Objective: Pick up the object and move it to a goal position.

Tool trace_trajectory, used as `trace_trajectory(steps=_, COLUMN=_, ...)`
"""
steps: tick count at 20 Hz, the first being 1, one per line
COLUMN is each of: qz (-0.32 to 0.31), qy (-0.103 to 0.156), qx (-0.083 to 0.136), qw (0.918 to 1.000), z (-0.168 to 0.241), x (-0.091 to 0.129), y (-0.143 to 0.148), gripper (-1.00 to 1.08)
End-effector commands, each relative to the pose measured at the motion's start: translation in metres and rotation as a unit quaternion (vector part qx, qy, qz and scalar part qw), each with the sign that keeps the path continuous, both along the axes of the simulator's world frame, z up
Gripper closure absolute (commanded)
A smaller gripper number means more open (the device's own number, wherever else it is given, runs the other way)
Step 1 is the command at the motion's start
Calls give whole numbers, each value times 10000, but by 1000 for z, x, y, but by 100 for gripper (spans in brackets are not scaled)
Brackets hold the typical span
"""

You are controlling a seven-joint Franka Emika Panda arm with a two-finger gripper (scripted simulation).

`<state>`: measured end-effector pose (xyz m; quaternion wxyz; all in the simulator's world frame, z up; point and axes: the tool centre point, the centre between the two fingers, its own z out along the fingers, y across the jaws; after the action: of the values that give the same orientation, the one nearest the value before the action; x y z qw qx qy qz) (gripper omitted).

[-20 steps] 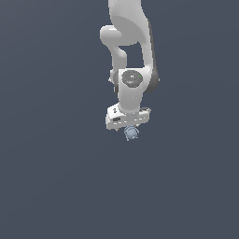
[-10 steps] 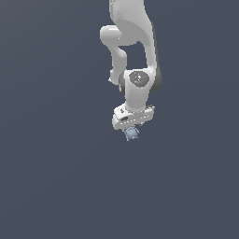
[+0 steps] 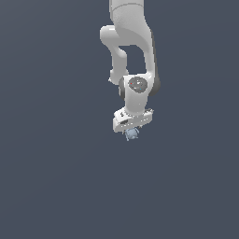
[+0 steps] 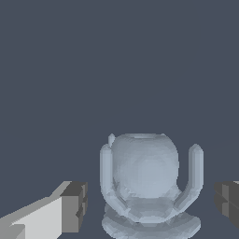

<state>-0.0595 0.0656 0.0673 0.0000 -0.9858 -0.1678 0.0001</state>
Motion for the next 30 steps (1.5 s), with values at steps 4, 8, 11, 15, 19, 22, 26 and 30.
trace_trajectory(steps=4, qz=12, qy=0, qx=1, qw=10000, z=-22, x=-1, y=0, gripper=-92)
trace_trajectory(steps=8, qz=14, qy=-1, qx=0, qw=10000, z=-26, x=0, y=1, gripper=-92)
trace_trajectory(steps=11, qz=14, qy=-1, qx=0, qw=10000, z=-26, x=0, y=1, gripper=108)
trace_trajectory(steps=15, qz=14, qy=-1, qx=0, qw=10000, z=-26, x=0, y=1, gripper=108)
trace_trajectory(steps=19, qz=14, qy=-10, qx=0, qw=10000, z=-25, x=0, y=0, gripper=108)
trace_trajectory(steps=22, qz=14, qy=-10, qx=0, qw=10000, z=-23, x=1, y=0, gripper=108)
trace_trajectory(steps=26, qz=14, qy=-10, qx=0, qw=10000, z=-11, x=4, y=-1, gripper=108)
trace_trajectory(steps=30, qz=14, qy=-10, qx=0, qw=10000, z=9, x=9, y=-2, gripper=108)
